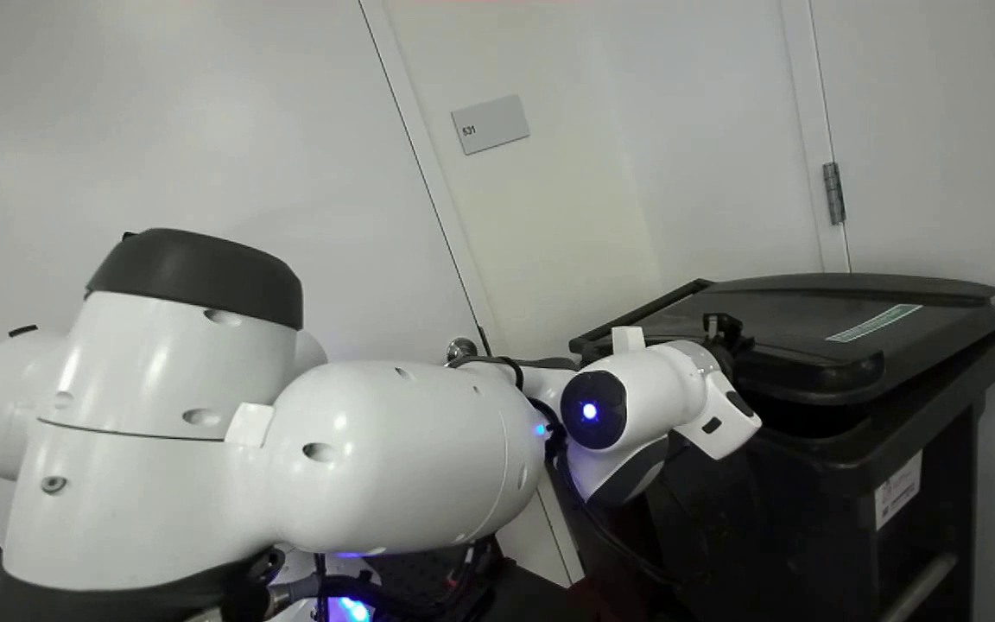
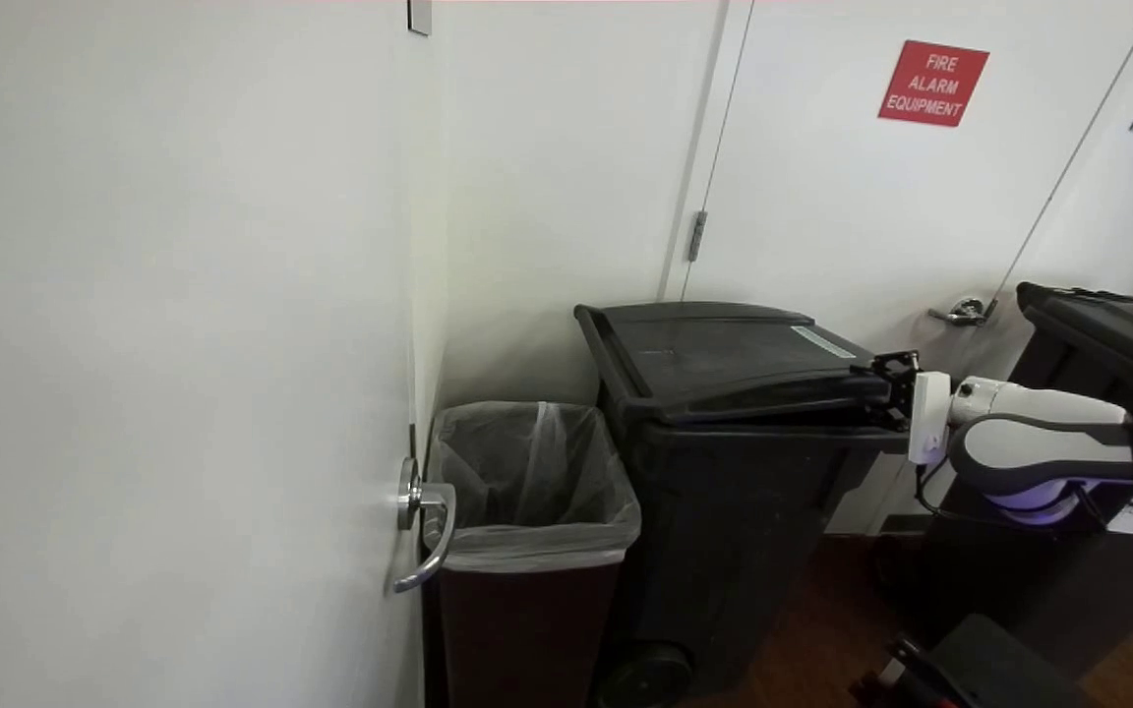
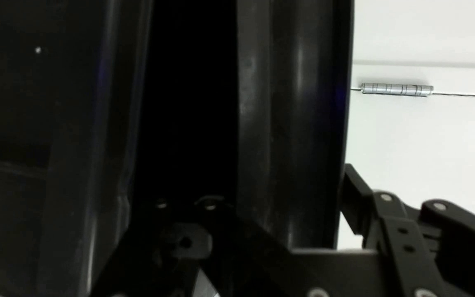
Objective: Close the big trash bin
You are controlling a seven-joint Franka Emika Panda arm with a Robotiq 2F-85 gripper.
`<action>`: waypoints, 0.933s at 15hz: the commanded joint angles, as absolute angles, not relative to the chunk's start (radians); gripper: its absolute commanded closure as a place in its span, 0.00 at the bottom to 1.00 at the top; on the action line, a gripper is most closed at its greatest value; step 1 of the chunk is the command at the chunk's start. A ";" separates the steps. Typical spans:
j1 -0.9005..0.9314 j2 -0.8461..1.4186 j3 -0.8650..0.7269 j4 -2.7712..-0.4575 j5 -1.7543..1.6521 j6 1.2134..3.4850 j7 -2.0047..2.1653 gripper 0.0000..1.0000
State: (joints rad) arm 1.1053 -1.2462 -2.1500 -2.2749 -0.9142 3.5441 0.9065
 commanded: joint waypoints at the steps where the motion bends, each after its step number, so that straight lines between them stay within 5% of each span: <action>1: 1.122 -1.227 -2.214 -2.263 -0.855 3.480 0.923 0.25; 6: 1.042 -1.138 -2.215 -2.380 -0.830 3.506 0.891 0.21; 9: 1.046 -1.056 -2.221 -2.391 -0.734 3.475 0.896 0.00; 14: 1.066 -0.855 -2.209 -2.406 -0.564 3.412 0.892 0.00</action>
State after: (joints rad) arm 1.0470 -1.0521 -2.1944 -2.3566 -0.6532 3.4515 0.8616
